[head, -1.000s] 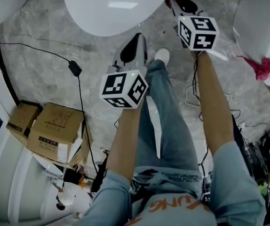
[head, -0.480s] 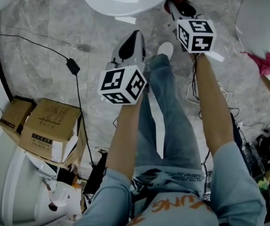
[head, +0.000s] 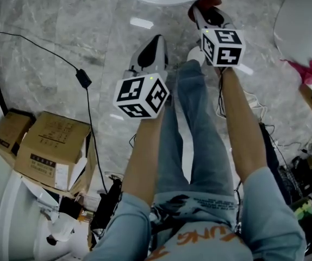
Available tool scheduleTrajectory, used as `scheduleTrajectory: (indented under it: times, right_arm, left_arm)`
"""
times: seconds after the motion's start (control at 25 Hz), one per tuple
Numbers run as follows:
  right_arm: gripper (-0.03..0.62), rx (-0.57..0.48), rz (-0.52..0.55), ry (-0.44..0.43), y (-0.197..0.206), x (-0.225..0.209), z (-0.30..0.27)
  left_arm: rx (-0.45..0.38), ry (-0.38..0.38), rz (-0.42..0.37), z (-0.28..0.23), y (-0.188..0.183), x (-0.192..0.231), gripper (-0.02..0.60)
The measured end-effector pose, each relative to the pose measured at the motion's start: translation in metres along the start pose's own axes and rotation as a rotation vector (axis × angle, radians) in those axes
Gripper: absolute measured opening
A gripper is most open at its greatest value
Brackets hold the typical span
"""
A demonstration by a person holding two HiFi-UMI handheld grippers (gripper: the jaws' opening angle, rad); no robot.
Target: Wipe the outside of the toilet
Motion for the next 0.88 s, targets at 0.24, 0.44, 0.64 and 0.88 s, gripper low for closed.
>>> scheduleTrajectory:
  times: [0.24,0.44,0.64,0.88]
  right_arm:
    - [0.072,0.001,0.001,-0.001,0.011,0.050,-0.006]
    - [0.072,-0.008,-0.002,-0.012,0.015,0.097,-0.016]
    - [0.072,-0.030,0.018,-0.028,0.014,0.140,-0.034]
    - [0.072,-0.041,0.066,-0.053,0.010,0.182,-0.056]
  left_arm:
    - [-0.020,0.004,0.006,0.025,-0.002,0.035,-0.006]
    - [-0.038,0.006,0.037,0.053,-0.001,0.069,-0.006]
    - [-0.069,-0.040,0.051,0.085,-0.002,0.120,-0.006]
    - [-0.082,-0.077,0.050,0.118,0.000,0.161,-0.006]
Point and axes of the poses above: the fingertips, and each gripper's own axes: z backward along the fingers, x to its left, y out of its underside, the point moved 7 cm from there along z, backward along the fingers, and after that the axes turned 7 degrees about -z, right-handed, at the moved point
